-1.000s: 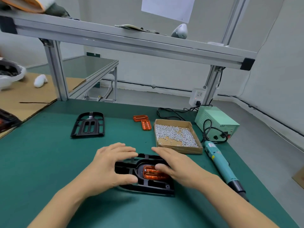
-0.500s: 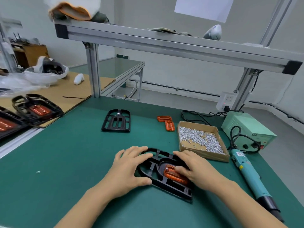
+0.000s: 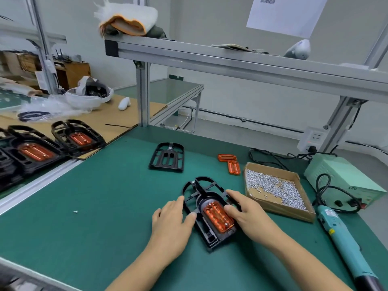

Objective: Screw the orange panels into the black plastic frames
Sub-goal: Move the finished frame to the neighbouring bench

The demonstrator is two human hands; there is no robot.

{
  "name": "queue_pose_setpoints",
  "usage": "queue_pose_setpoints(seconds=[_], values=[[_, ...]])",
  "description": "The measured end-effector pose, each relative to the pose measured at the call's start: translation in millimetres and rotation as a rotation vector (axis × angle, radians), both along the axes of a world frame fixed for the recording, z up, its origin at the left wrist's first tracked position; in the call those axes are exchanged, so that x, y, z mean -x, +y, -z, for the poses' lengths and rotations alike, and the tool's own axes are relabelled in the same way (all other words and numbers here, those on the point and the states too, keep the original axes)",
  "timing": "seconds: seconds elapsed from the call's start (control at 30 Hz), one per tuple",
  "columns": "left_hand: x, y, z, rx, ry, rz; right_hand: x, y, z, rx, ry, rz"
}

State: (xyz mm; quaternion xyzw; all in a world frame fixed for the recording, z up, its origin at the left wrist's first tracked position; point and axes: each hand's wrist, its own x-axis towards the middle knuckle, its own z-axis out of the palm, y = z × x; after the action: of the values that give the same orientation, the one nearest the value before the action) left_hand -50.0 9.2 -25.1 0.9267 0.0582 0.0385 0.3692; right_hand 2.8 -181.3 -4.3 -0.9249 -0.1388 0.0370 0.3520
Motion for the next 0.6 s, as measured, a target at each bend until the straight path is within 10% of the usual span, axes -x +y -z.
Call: queue_pose_setpoints(seconds=[0.27, 0.6], values=[[-9, -2, -10, 0.612, -0.087, -0.099, -10, 49, 0, -0.28, 0.005, 0.047], [-36, 57, -23, 0.538, -0.29, -0.405, -28, 140, -17, -0.352, -0.015, -0.066]])
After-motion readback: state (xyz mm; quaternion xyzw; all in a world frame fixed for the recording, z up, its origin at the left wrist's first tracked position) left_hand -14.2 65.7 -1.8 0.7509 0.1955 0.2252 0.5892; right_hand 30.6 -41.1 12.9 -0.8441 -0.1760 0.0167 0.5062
